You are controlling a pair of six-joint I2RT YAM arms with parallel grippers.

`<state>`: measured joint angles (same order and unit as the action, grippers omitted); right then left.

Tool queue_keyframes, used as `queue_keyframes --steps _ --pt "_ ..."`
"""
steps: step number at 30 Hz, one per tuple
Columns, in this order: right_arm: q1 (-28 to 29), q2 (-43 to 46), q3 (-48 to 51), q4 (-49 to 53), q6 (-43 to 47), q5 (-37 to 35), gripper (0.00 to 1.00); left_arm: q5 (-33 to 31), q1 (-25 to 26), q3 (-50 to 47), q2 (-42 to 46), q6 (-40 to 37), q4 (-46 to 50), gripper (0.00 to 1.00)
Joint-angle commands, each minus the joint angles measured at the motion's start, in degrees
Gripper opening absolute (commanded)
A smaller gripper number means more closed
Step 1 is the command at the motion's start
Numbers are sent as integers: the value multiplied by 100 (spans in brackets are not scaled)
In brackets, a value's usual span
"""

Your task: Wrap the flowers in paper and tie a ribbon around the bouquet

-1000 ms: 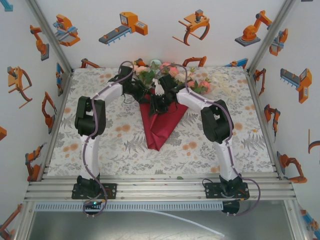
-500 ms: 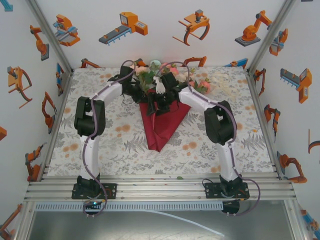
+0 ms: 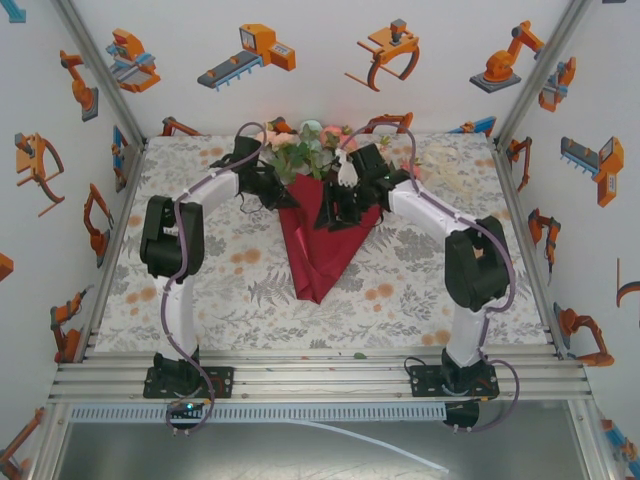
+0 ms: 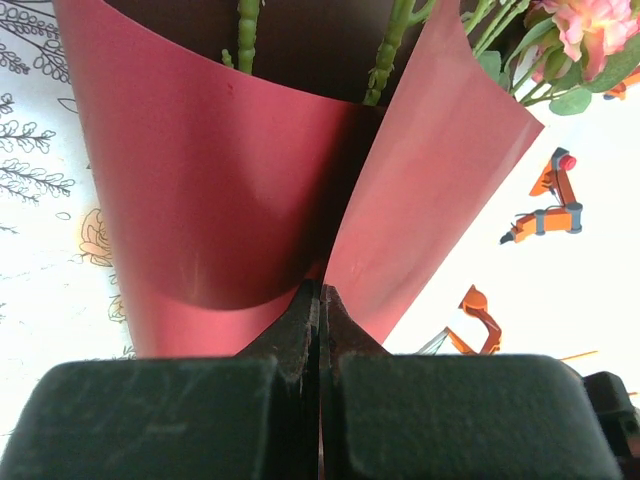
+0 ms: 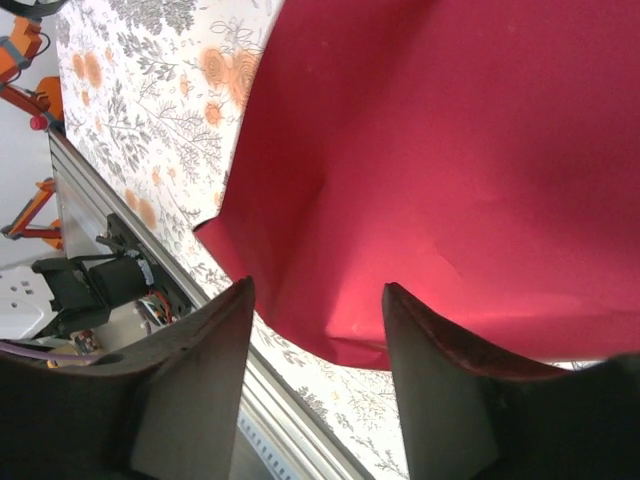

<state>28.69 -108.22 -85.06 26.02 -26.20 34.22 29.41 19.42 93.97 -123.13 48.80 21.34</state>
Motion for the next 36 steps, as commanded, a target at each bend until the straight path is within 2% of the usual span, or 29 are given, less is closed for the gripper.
queue_keyframes --steps 1,5,8,15,18,24,26,32,36 --pt "-75 320 227 -442 -327 13 44 55 -55 -96 273 -49 -243 0" --pt "-57 112 383 -814 -628 137 27 291 -60 -228 300 59 -698 0" --pt "135 -265 335 -1433 -1105 472 22 359 -66 -248 264 138 -847 0" --pt "323 -1053 -307 -1271 -984 567 22 250 -72 -258 237 165 -828 2" --pt "322 -1268 -404 -1206 -951 619 22 189 -93 -241 320 157 -809 10" --pt "324 -1429 -399 -1200 -931 654 22 51 -296 -288 783 116 -545 34" --pt "322 -1452 -375 -1202 -908 630 23 -23 -344 -376 1052 87 -407 38" --pt "322 -1484 -375 -1221 -892 627 24 108 -180 -962 1803 371 -168 39" --pt "312 -1498 -393 -1218 -892 630 25 5 135 -1344 2146 104 466 37"
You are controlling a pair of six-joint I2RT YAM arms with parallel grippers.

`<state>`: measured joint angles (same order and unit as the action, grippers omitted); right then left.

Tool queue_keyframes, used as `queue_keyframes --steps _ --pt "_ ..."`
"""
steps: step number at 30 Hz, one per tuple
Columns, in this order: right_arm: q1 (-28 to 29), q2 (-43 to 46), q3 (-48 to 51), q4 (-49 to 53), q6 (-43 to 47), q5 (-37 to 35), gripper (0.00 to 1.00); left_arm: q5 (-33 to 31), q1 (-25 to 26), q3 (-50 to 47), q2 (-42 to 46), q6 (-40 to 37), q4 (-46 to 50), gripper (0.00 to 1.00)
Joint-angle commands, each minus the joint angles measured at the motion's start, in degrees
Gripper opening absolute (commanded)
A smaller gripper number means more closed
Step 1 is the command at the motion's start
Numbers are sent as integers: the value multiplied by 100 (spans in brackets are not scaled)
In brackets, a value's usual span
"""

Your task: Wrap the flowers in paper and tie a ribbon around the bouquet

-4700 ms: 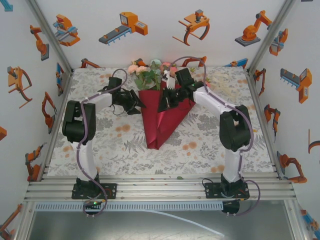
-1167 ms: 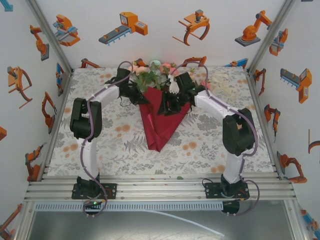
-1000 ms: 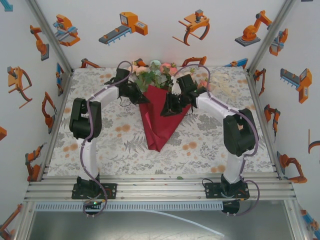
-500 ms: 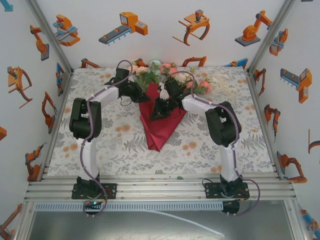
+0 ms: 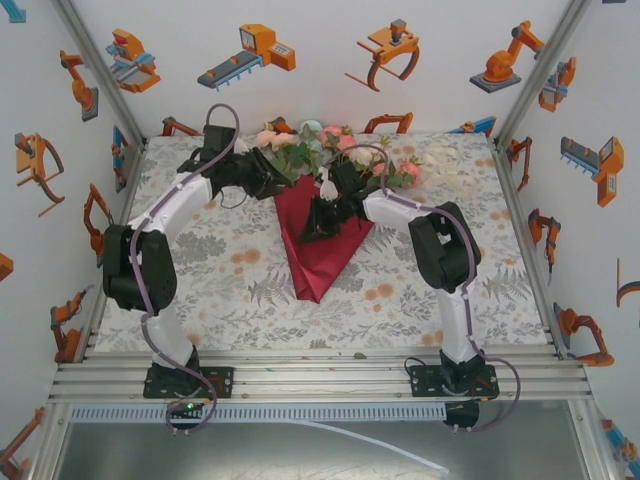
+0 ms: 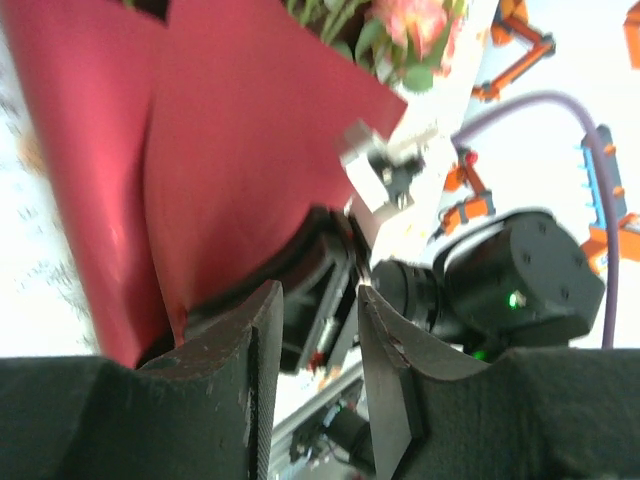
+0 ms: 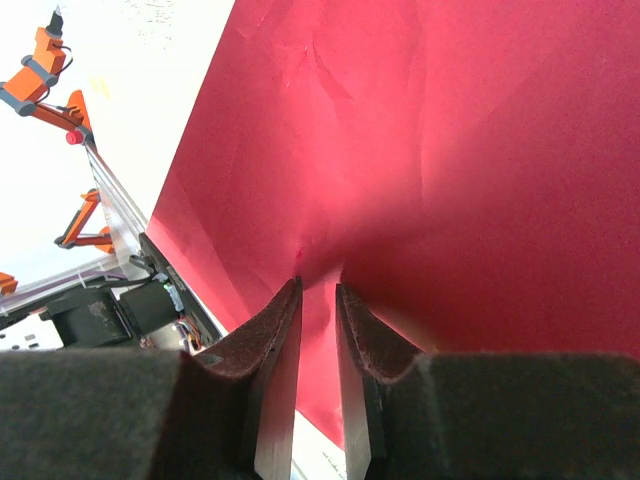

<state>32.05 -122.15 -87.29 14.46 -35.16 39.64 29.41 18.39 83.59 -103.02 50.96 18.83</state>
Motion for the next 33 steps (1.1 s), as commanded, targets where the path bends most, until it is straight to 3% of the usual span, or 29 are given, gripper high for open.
queue_keyframes --steps 1,7,12,23,33 --pt "-24 -107 -177 -70 5 88 25 8 280 -445 186 -130 744 36" --pt "-32 -94 -131 -74 -7 48 25 280 489 -954 19 -721 899 29" --pt "-54 43 -76 -66 -24 -41 26 -9 552 -1054 -402 -1292 1044 23" --pt "-252 1145 731 -74 36 -253 29 -147 478 -1258 -732 -1490 979 21" --pt "-370 1086 1449 -541 -184 30 30 -259 466 -1479 -837 -1662 963 24"
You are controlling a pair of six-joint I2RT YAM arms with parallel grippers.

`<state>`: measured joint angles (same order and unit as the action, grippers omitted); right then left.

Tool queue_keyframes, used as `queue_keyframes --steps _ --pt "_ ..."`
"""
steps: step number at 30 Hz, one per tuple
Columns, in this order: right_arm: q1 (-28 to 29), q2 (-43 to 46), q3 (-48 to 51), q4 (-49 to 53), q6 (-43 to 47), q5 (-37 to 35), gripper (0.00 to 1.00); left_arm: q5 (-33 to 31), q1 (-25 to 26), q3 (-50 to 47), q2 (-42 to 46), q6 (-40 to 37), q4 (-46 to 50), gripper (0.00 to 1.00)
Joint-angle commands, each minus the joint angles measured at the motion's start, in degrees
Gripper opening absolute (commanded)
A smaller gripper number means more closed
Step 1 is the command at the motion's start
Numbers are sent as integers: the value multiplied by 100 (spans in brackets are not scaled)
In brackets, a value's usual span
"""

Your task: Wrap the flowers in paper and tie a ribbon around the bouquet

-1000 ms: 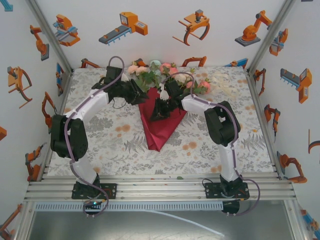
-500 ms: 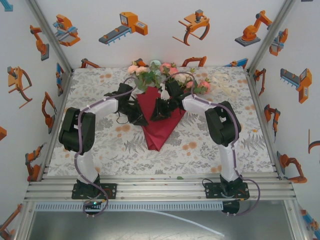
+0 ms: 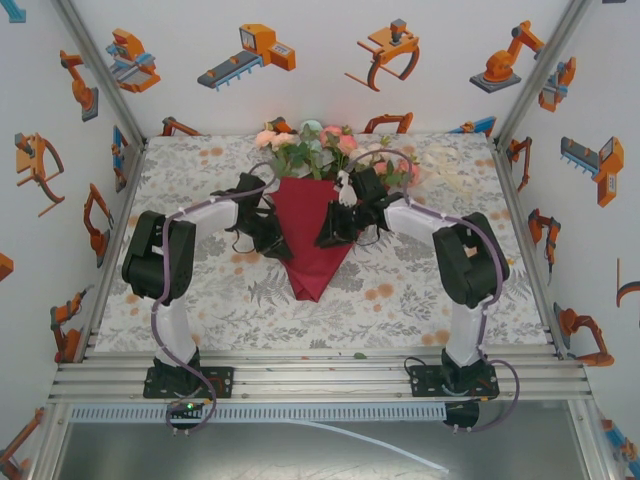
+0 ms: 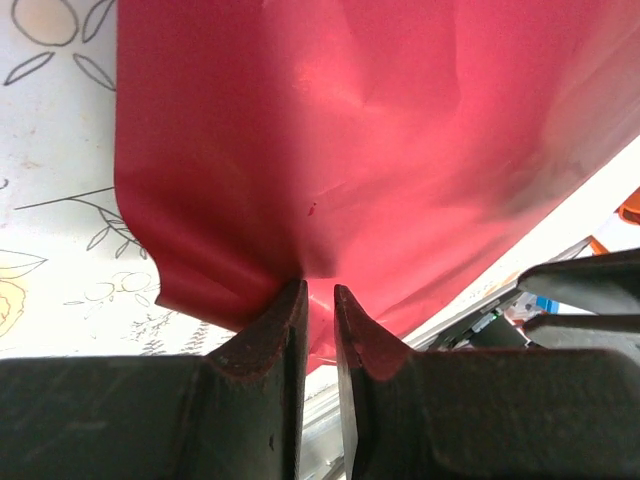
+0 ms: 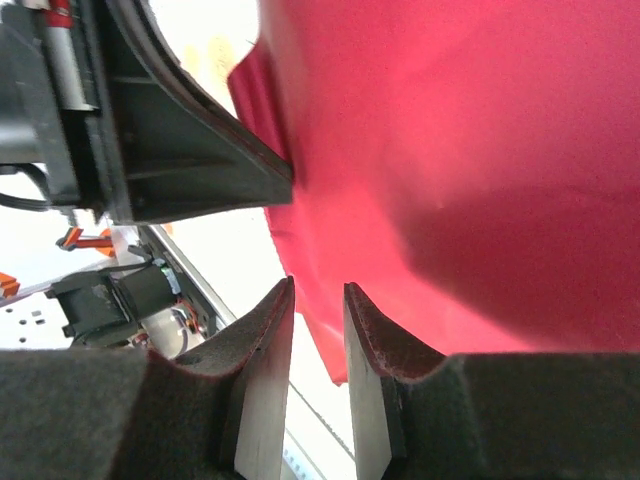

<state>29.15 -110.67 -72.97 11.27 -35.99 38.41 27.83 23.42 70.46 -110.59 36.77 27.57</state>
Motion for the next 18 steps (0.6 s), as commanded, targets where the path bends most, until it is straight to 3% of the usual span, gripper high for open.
queue_keyframes --steps 1,7,18 --pt "-104 -116 26 -221 -93 170 30 -65 -35 -181 -106 -270 77 25" --pt "-523 -245 501 -793 -384 73 30 -137 -37 -315 -209 -510 51 25" --pt "-1566 -702 127 -784 -266 -100 29 -210 -55 -499 -356 -750 51 24"
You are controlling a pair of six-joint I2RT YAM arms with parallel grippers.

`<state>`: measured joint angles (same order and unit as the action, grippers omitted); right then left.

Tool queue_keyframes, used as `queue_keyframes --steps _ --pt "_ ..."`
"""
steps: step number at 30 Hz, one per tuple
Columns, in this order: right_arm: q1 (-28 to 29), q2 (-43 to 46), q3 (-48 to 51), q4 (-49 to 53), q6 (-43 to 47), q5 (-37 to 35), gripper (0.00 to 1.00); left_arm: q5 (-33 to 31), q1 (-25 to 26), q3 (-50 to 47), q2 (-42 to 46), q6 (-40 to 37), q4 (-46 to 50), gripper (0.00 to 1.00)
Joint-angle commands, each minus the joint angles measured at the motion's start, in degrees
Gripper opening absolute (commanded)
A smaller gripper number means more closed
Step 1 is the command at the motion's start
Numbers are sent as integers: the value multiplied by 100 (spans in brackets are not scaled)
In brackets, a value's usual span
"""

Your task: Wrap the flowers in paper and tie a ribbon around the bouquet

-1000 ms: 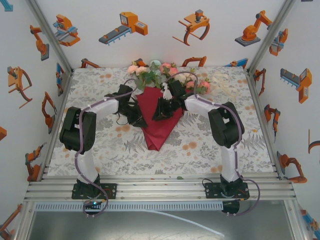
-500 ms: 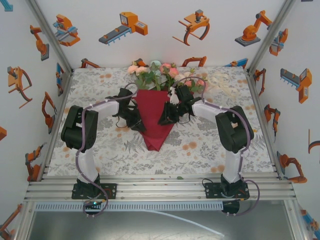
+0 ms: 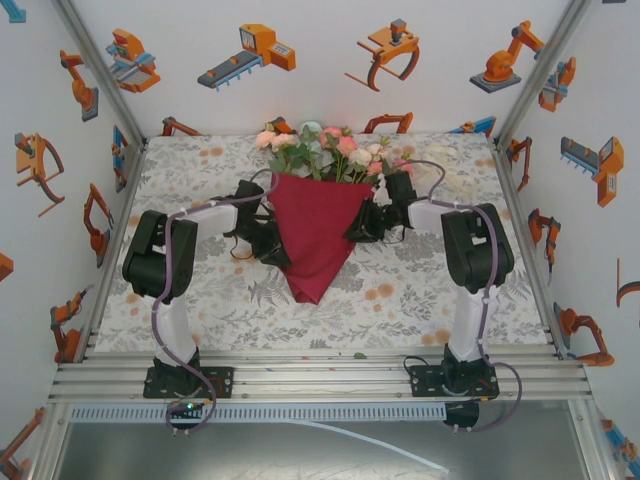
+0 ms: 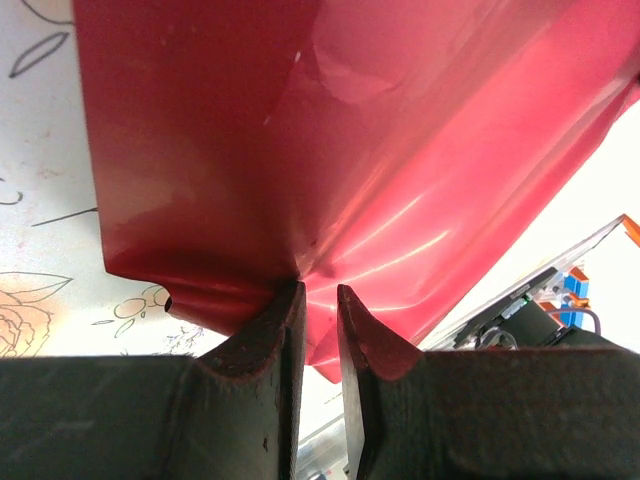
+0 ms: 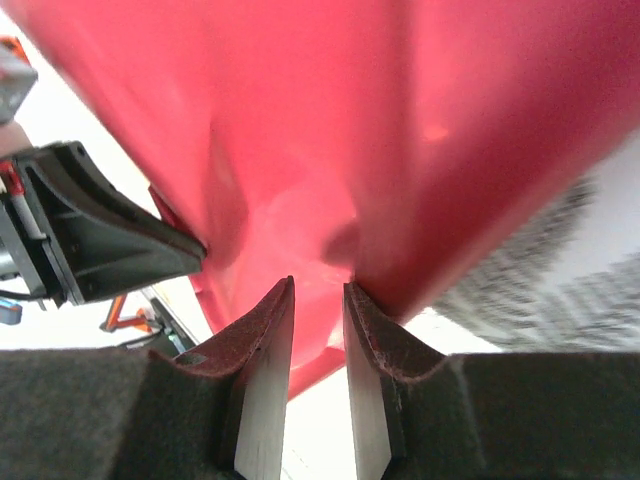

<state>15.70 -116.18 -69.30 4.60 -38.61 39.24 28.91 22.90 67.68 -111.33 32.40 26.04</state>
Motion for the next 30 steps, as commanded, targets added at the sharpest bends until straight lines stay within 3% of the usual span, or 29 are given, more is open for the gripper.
queue_keyframes --steps 1,15,20,23,26,30 --pt "-344 -205 -311 -133 -6 -205 29 -324 -9 -229 -297 -322 217 24" --pt "-1383 -1169 -1772 15 -289 -177 29 -167 -149 -153 -350 -357 257 23" --pt "-1365 -403 -1424 66 -367 -57 29 -30 -138 8 -346 -333 269 23" --pt "-1121 562 -420 -440 -707 -49 24 -1 -119 85 -353 -296 255 23" --pt "-595 1461 577 -799 -1066 -85 0 23 -98 170 -410 -246 242 23" --pt "463 2347 1676 -1202 -1601 -380 0 63 -53 262 -451 -83 234 22"
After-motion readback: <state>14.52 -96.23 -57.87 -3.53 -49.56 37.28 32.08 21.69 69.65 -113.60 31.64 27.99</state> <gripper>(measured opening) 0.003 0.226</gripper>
